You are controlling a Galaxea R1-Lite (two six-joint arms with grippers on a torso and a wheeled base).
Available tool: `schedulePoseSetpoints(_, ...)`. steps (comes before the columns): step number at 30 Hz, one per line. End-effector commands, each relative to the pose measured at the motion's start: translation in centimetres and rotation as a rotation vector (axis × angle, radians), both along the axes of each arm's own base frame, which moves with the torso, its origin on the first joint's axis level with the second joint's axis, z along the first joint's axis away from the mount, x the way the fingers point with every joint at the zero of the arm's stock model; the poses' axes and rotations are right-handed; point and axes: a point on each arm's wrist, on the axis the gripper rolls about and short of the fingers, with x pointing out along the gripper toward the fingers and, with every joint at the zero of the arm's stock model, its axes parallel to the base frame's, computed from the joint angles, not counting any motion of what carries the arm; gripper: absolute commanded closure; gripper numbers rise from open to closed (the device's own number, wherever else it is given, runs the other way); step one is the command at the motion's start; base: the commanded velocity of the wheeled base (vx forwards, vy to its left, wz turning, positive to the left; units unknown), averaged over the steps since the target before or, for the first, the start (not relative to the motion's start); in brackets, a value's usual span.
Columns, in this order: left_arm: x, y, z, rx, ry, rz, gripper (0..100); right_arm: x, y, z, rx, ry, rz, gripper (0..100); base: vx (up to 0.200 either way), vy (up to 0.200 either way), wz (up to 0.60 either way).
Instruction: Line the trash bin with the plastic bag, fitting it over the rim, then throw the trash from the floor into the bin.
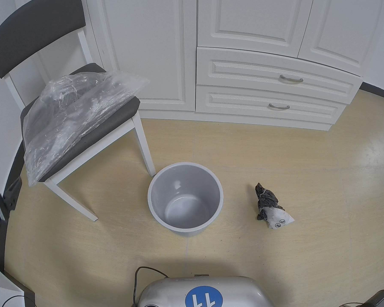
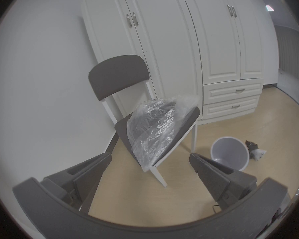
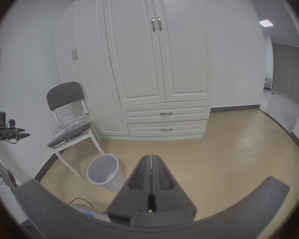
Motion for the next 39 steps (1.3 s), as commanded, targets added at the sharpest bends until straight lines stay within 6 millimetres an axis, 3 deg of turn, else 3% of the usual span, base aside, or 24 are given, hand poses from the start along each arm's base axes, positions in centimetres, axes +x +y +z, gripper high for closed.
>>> schedulePoseSetpoints(1, 8.8, 5.4, -3.8, 0.013, 0.164, 0.023, 0, 6.5, 0.1, 0.6, 0.025, 0.084, -0.028, 100, 0.0, 0.0, 0.0)
schedulePoseSetpoints(4, 8.8, 5.2, -4.0, 0.013, 0.167, 0.02, 0, 6.3, 0.1, 0.8, 0.025, 0.069, -0.03, 100, 0.0, 0.0, 0.0)
schedulePoseSetpoints(13, 12.1, 5.9, -6.3, 0.015, 0.267, 0.044, 0, 6.5, 0.7, 0.4, 0.031, 0.099, 0.015, 100, 0.0, 0.0, 0.0)
schedulePoseSetpoints(25, 15.9, 7.0, -9.1, 0.04, 0.17, 0.048, 0, 6.8, 0.7, 0.2, 0.035, 0.113, 0.018, 100, 0.0, 0.0, 0.0)
schedulePoseSetpoints(35, 16.4, 8.4, -6.7, -0.008, -0.002, 0.113, 0, 7.1, 0.7, 0.2, 0.036, 0.117, 0.018, 100, 0.0, 0.0, 0.0)
schedulePoseSetpoints(39, 16.2, 10.2, -4.5, -0.028, -0.1, 0.173, 0, 7.1, 0.7, 0.2, 0.038, 0.117, 0.019, 100, 0.0, 0.0, 0.0)
